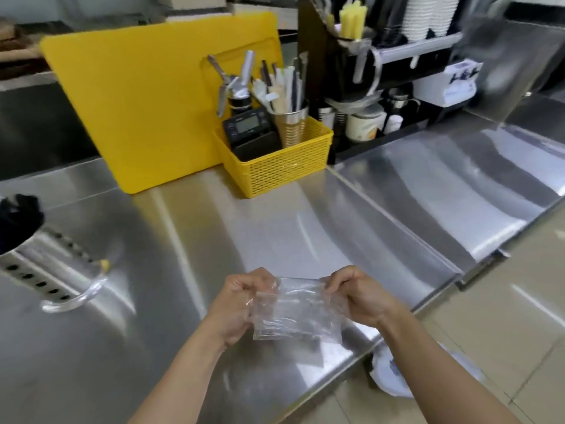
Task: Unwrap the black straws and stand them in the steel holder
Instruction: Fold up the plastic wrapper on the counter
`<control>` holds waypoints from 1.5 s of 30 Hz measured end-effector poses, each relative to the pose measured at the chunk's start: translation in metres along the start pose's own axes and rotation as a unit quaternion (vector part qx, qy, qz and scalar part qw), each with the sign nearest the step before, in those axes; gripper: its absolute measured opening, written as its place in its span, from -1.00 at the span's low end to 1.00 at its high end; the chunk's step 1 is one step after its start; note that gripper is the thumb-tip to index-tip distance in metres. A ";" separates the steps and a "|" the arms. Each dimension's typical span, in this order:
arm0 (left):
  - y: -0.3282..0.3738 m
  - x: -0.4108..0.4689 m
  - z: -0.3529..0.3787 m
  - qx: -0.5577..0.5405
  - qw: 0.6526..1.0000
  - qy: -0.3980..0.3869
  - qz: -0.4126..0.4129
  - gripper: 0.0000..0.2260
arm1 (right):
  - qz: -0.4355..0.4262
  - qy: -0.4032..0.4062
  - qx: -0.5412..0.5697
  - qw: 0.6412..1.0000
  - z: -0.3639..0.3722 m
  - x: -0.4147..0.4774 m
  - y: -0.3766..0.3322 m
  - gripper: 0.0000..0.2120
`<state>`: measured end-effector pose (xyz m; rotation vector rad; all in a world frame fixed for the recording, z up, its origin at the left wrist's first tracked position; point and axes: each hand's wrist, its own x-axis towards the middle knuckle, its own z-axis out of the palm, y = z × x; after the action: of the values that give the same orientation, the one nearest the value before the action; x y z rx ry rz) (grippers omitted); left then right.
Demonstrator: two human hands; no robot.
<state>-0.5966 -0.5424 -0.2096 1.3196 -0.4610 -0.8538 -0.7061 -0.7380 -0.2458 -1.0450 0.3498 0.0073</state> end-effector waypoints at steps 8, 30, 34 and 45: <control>-0.050 0.062 0.157 0.103 0.991 0.019 0.085 -0.48 | -0.010 0.040 0.113 0.993 -0.129 -0.096 -0.044 -0.84; -0.240 0.123 0.366 0.282 0.952 -0.066 -0.095 -0.68 | 0.024 0.550 -0.169 0.817 -0.323 -0.202 0.055 -0.60; -0.357 0.151 0.348 0.398 0.911 -0.061 -0.088 -0.76 | 0.125 0.549 -0.271 0.780 -0.379 -0.149 0.152 -0.71; -0.627 0.225 0.295 0.776 0.578 -0.251 -0.015 -0.66 | 0.184 0.409 -0.507 0.736 -0.526 -0.014 0.375 -0.68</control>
<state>-0.8453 -0.9153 -0.7838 2.6486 -1.9638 -0.7456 -0.9308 -0.9916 -0.7963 -2.0330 1.4817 0.1069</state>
